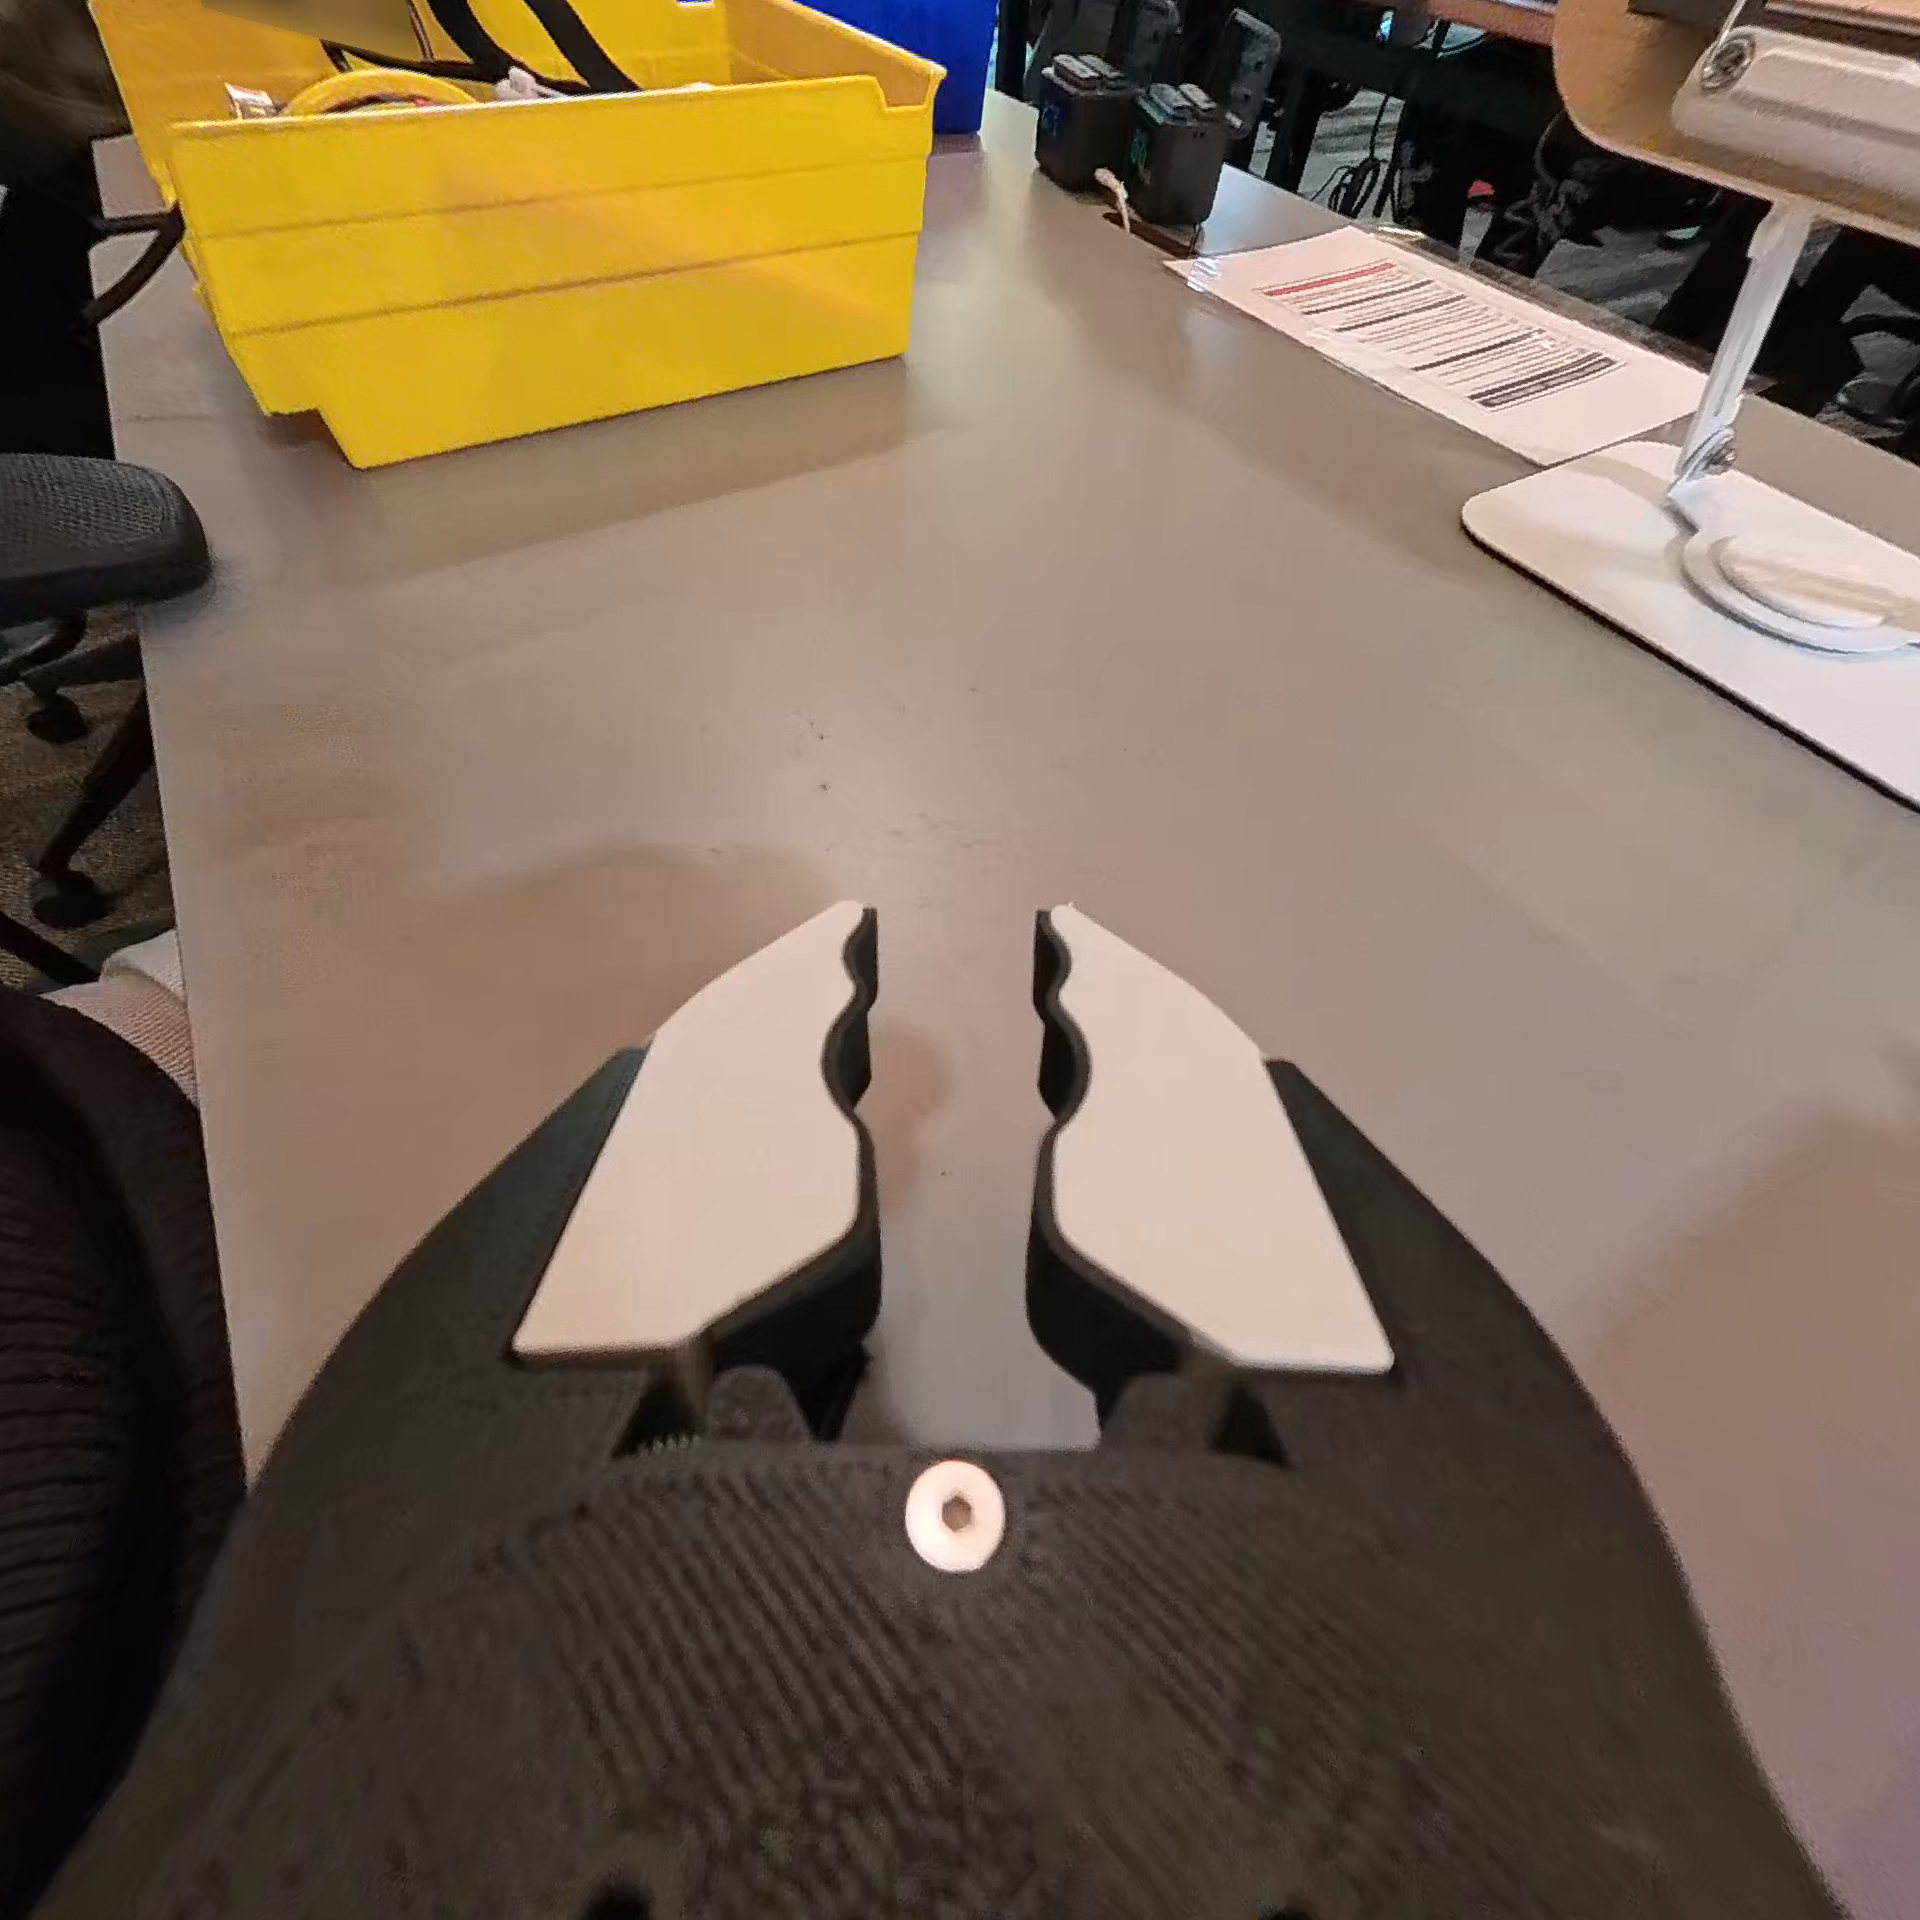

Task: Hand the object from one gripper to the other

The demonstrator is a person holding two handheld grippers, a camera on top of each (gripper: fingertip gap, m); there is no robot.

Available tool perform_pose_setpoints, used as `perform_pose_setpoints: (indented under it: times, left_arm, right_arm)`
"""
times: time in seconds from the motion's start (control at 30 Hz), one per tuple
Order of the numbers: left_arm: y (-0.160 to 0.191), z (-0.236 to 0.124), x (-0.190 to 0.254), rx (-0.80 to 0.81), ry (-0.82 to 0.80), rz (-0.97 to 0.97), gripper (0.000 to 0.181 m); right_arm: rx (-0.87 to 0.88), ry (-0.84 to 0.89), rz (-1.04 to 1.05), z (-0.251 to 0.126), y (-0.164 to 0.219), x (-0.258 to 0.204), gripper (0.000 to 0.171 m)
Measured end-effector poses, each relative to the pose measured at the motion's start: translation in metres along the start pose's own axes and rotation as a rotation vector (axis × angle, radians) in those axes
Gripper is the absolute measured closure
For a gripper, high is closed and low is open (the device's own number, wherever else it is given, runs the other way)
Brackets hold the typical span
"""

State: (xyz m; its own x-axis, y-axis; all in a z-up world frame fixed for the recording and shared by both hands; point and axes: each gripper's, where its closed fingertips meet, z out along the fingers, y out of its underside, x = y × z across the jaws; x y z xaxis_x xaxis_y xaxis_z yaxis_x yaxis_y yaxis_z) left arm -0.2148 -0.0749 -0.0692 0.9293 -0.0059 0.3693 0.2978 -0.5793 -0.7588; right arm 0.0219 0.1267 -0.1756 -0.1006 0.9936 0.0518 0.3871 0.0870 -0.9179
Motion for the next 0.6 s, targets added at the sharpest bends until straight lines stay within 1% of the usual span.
perform_pose_setpoints:
  times: [0.03, 0.13, 0.23, 0.33, 0.37, 0.4, 0.47, 0.5, 0.57, 0.6]
  left_arm:
    - [0.015, -0.003, -0.005, -0.046, 0.015, 0.007, 0.119]
    - [0.054, -0.011, -0.035, -0.189, -0.079, 0.036, 0.108]
    - [0.08, -0.017, -0.059, -0.272, -0.156, 0.017, 0.102]
    - [0.098, -0.017, -0.072, -0.323, -0.167, -0.014, 0.102]
    - [0.103, -0.015, -0.076, -0.346, -0.174, -0.016, 0.105]
    - [0.107, -0.013, -0.08, -0.366, -0.177, -0.011, 0.114]
    - [0.106, -0.005, -0.082, -0.373, -0.161, 0.046, 0.133]
    - [0.094, -0.002, -0.08, -0.325, -0.151, 0.099, 0.154]
    - [0.054, -0.007, -0.08, -0.139, -0.207, 0.208, 0.156]
    - [0.036, -0.015, -0.074, -0.047, -0.205, 0.241, 0.156]
  right_arm:
    - [0.001, -0.005, 0.008, 0.0, 0.0, -0.001, 0.142]
    - [0.009, -0.016, 0.033, 0.001, -0.002, -0.002, 0.143]
    - [0.004, -0.02, 0.038, 0.001, -0.001, -0.002, 0.143]
    - [-0.001, -0.027, 0.037, 0.002, 0.001, -0.003, 0.143]
    - [-0.002, -0.03, 0.037, 0.002, 0.001, -0.004, 0.143]
    - [-0.003, -0.031, 0.037, 0.002, 0.001, -0.004, 0.143]
    - [-0.002, -0.032, 0.035, 0.002, 0.001, -0.005, 0.143]
    - [-0.001, -0.031, 0.034, 0.002, 0.0, -0.005, 0.143]
    - [0.001, -0.031, 0.034, 0.001, 0.0, -0.005, 0.143]
    - [0.003, -0.031, 0.034, 0.001, 0.0, -0.005, 0.143]
